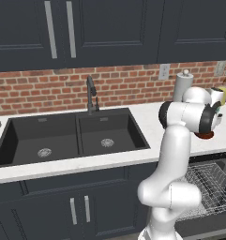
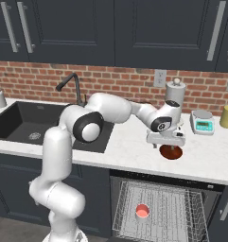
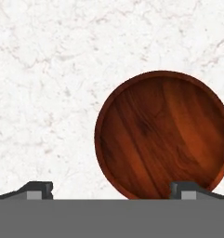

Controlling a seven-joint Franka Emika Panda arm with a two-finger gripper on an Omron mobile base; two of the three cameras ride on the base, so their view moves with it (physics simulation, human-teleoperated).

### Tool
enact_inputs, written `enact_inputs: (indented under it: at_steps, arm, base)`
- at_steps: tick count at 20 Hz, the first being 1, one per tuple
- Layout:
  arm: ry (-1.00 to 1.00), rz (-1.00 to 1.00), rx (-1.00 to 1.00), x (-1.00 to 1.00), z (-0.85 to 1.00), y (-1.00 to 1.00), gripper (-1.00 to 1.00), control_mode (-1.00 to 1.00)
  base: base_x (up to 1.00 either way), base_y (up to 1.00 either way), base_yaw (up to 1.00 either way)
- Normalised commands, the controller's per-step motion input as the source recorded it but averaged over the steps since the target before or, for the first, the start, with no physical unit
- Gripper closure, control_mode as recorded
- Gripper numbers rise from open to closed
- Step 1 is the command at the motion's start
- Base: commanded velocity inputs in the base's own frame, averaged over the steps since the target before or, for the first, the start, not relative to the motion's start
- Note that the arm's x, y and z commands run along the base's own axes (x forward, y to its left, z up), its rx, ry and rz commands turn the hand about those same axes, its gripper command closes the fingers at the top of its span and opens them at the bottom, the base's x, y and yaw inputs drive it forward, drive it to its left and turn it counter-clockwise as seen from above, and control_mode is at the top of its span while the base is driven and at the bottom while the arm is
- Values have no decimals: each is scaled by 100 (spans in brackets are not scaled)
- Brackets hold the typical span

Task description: Pick up the cup and bowl from the counter, place them in the dishwasher, and close the dishwasher door.

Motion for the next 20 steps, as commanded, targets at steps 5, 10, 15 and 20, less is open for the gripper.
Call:
enact_inputs:
  at_steps: [5,10,15,20]
  arm:
    - [0,0,0,0,-36,5,-100,-100]
    - [0,0,0,0,-34,3,-100,-100]
    - [0,0,0,0,-28,4,-100,-100]
    - [1,0,0,0,-12,6,-100,-100]
  base:
    - [0,0,0]
    - [0,0,0]
    - [0,0,0]
    - [0,0,0]
